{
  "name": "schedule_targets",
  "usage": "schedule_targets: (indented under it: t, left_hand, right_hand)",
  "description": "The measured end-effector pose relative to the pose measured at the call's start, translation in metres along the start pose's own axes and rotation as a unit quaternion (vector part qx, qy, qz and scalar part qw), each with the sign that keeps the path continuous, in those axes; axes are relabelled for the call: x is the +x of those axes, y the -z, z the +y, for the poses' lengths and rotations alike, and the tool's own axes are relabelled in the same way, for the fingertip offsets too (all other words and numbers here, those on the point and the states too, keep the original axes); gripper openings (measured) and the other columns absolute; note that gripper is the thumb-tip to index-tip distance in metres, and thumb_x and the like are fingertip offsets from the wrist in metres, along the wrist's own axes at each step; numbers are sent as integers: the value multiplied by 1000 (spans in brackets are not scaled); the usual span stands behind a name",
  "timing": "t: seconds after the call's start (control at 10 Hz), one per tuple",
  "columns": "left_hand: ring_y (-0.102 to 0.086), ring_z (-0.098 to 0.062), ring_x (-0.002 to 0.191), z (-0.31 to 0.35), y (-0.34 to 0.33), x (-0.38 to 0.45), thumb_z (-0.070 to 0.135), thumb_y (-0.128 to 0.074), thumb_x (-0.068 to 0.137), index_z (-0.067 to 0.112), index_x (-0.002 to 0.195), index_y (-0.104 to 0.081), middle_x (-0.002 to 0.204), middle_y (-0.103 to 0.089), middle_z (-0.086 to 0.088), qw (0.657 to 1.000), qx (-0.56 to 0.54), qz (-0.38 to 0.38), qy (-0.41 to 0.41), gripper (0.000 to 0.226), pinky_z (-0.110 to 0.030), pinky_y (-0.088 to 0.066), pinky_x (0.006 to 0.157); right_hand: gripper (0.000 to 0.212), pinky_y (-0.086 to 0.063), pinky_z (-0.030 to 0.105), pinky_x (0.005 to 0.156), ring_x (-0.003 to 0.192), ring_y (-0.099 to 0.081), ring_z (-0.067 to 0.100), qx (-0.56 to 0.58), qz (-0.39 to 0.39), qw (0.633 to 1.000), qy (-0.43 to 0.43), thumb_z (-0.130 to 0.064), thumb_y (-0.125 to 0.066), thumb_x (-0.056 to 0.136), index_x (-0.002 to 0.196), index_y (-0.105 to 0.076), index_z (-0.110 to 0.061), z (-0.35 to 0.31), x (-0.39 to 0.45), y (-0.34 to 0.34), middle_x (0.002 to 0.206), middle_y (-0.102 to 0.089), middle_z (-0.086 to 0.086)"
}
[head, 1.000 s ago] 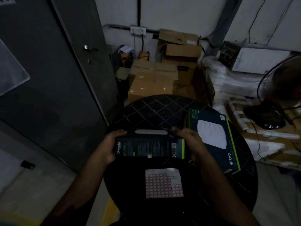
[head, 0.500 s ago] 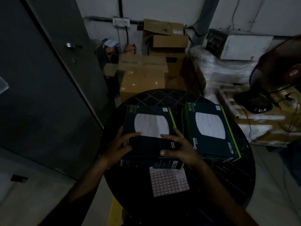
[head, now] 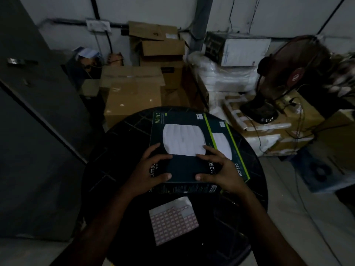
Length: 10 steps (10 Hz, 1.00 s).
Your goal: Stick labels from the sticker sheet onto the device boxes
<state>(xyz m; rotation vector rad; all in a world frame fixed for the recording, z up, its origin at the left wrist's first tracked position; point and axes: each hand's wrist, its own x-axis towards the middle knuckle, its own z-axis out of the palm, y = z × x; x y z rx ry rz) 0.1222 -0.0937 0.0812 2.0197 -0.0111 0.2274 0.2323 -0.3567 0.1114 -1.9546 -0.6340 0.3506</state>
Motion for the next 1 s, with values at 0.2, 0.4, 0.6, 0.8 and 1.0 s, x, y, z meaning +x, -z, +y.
schedule_targets:
  t: [0.2,0.4,0.6,0.8,1.0]
  left_hand:
    - [-23,9,142,12,-87,69,48,-79,67,44,115,-66,158,-21,17,1000,-7,-3,16,50,-11,-29,104]
    - [-21,14,140,-1,-151,102,43,-84,66,47,107,-69,160,-18,18,998,-25,1,63,44,-28,-30,112]
    - [-13,-19,151,-23,-173,99,56,-77,70,51,113,-64,162,-5,27,994,34,-22,99,45,-56,-27,117]
    - [-24,-20,148,-14,-168,82,49,-67,82,50,117,-61,161,-22,14,991,78,14,105,36,-44,-27,118]
    - [-55,-12,123,-15,-129,36,-4,-56,90,18,112,-72,130,-57,9,988,116,75,72,35,-18,-38,108]
  right_hand:
    - [82,-42,28,111,140,-41,1,-4,7,1000,-4,-64,-91,46,118,-73,-30,64,18,86,150,-46,-18]
    - [74,-39,41,117,139,-41,-2,-10,-36,999,-25,-50,-97,49,117,-74,-30,127,41,135,151,-45,-18]
    - [66,-38,41,117,142,-39,1,-40,-49,998,-18,-52,-90,55,115,-71,-33,161,47,130,154,-42,-13]
    - [51,-19,62,114,153,-9,29,-281,-6,956,-76,-29,-65,83,131,-52,-33,117,43,98,160,-31,-12]
    - [53,-25,52,111,151,-17,28,-336,-29,941,15,-41,-57,87,137,-51,-27,77,11,15,162,-31,-1]
